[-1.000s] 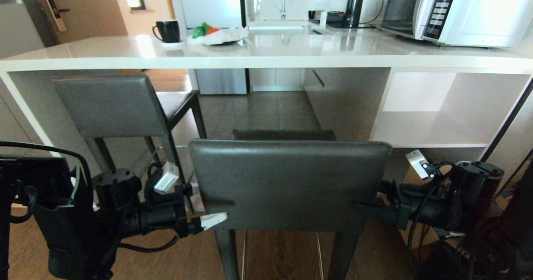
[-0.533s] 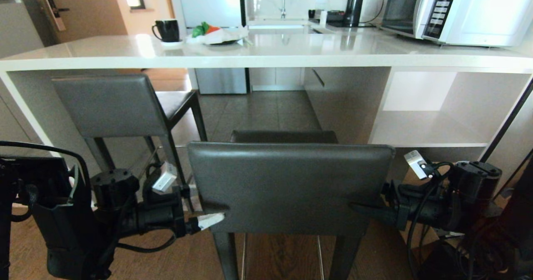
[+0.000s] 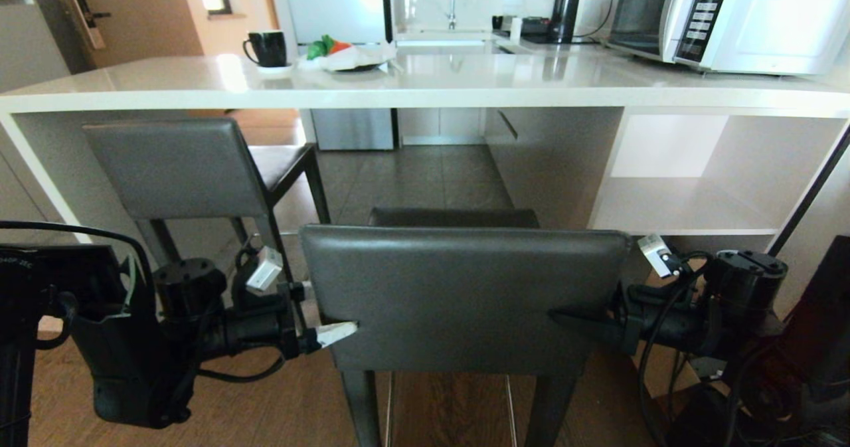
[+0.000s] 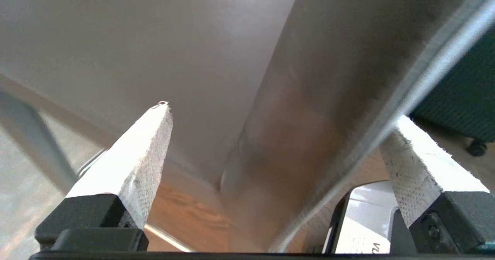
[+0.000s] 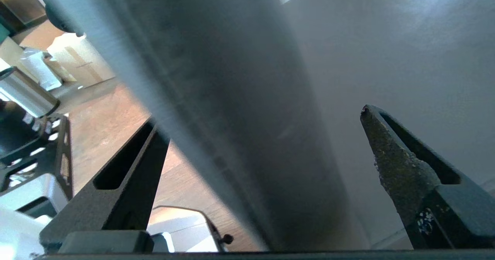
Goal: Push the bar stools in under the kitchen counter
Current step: Pull the gray chair out from under the dining table
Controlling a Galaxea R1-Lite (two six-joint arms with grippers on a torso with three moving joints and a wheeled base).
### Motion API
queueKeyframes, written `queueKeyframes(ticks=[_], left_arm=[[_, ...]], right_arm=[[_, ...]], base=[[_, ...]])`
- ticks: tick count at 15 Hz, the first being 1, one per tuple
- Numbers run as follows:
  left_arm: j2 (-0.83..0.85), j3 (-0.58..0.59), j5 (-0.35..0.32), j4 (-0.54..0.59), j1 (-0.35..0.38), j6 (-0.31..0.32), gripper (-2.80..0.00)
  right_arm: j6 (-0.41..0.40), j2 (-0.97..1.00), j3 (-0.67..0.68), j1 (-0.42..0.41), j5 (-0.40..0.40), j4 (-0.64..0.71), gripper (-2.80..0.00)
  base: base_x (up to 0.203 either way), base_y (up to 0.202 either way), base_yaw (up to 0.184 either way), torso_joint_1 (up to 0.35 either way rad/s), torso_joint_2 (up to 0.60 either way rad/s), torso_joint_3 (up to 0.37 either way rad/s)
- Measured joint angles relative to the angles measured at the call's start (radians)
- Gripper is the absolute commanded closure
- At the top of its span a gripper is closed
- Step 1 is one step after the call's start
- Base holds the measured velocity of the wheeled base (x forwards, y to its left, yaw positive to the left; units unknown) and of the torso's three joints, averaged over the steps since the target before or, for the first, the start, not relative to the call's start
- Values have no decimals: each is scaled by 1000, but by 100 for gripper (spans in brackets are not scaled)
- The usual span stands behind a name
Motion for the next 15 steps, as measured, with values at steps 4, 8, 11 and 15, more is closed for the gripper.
queueKeyframes(ticks=[4,8,11,15], left_arm=[[46,-64,8,-3,-4,-21,-280],[68,-97,12,-2,3,-42,-280],[52,-66,6,0,7,-44,-280],[-3,27,-74,-1,53,-43,-280]], right_arm=[[2,50,-55,3,-12,0,-280],[6,85,-100,11,-59,-1,-280],[8,83,-81,5,-59,0,-280],[11,53,-38,-41,-24,0,-280]], base=[[0,0,0,0,0,0],[0,0,0,0,0,0],[0,0,0,0,0,0],[0,0,0,0,0,0]])
